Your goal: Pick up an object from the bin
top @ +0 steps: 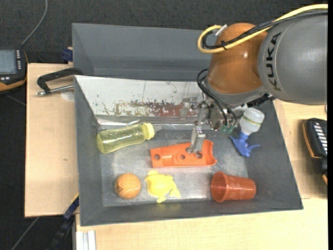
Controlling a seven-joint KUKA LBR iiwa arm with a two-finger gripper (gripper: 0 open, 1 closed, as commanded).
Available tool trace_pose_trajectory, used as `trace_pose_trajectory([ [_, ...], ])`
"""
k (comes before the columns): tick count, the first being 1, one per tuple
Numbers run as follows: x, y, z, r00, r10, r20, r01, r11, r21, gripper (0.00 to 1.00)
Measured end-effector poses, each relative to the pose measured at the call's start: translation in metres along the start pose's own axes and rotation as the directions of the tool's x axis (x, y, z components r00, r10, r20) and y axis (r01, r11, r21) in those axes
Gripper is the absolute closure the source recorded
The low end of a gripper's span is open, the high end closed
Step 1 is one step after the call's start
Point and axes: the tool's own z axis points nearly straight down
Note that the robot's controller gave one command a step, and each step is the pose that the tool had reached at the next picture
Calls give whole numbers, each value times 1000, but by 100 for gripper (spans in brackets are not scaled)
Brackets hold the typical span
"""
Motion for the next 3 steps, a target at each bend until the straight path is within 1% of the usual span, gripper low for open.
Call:
trace_pose_trajectory([
  [1, 8, -2, 34, 999, -48, 1, 48, 999, 7, 0],
  [2, 35, -37, 95, 999, -54, 3, 54, 999, -1, 100],
  [3, 35, -37, 94, 998, -55, 3, 55, 998, -1, 100],
])
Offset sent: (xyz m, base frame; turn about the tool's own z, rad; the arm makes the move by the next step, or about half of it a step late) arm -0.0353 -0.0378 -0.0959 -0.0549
